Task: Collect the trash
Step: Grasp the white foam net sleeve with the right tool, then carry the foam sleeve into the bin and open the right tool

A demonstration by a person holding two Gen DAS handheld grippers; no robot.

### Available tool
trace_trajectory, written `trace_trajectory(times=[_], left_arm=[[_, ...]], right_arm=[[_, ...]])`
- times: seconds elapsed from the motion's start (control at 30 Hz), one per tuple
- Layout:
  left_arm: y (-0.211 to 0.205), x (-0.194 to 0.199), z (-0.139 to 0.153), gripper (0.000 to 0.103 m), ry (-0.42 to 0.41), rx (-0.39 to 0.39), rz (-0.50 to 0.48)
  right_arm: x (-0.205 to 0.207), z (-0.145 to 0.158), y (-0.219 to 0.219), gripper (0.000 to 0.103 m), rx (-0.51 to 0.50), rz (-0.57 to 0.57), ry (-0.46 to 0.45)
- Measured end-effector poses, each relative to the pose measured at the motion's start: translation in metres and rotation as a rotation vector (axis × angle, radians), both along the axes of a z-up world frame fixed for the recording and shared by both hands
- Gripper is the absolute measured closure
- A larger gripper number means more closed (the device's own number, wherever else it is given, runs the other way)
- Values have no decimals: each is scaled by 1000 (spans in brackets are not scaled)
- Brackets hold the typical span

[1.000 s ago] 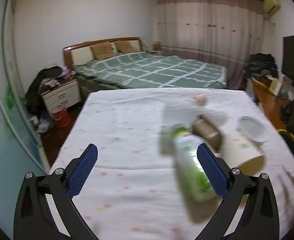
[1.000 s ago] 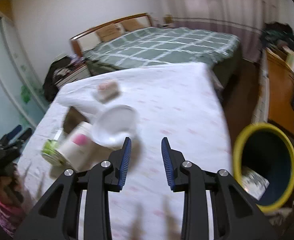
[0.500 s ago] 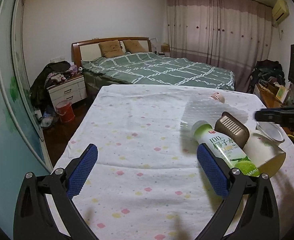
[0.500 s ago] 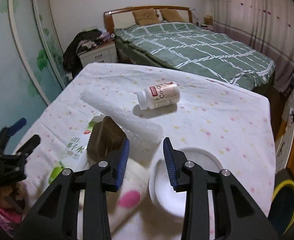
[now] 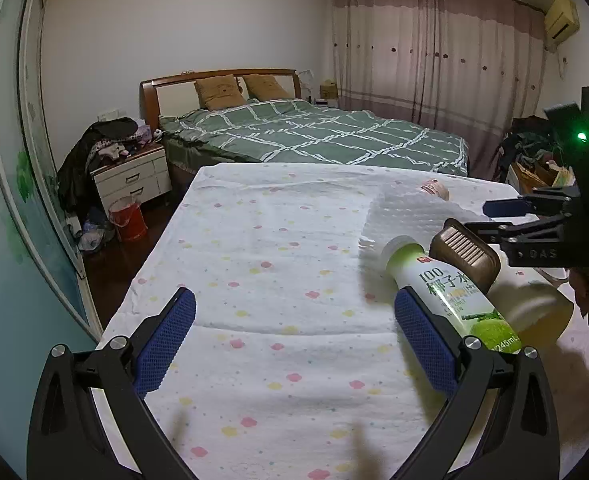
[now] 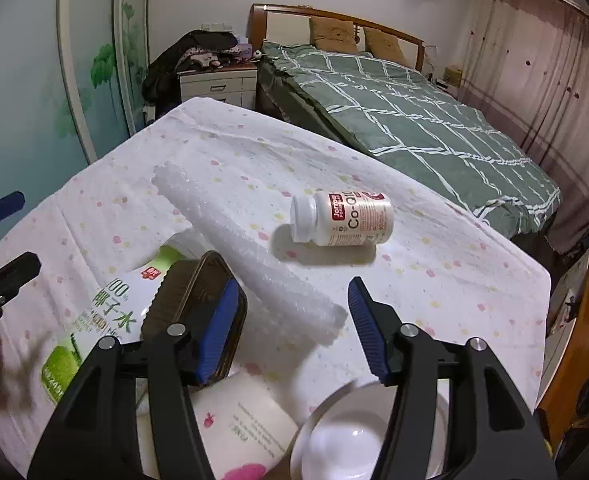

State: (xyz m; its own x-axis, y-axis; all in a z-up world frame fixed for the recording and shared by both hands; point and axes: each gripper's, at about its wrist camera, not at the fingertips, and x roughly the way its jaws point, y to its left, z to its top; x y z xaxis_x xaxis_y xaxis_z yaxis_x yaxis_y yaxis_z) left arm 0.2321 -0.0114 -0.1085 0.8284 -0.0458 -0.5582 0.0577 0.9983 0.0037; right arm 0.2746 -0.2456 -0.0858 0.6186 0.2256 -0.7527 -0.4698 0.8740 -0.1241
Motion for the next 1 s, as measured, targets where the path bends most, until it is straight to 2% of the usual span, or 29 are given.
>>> trace_trajectory(times=[0.03,0.1,0.17,0.27,0.43,0.67,0.83,1.0], left_arm=[[-1,0,0,5,-1,3,-2],[-3,0,-1,5,-1,9,-3],[-4,-1,-1,5,2,10,-4],[-3,0,-2,5,4,5,0],[-4,-1,-2,5,3,7,1],[-5,-3,-3,5,-5,19,0],[-7,-4,-2,5,-7,27,-3],[-11,-7,0,5,-18,46,-4]], right_arm=[[2,-1,1,51,-4,4,8],[4,-2,2,70,-10,14,24],[5,-3,2,84,-13,26,29],[2,1,2,88,0,31,14],[-10,23,-10,89,96,33,-36],[-46,72,-55,89,273,-34,-138],[-88,86,-112,89,326,-171,-201],[-134,73,-181,89,316,-376,-237]])
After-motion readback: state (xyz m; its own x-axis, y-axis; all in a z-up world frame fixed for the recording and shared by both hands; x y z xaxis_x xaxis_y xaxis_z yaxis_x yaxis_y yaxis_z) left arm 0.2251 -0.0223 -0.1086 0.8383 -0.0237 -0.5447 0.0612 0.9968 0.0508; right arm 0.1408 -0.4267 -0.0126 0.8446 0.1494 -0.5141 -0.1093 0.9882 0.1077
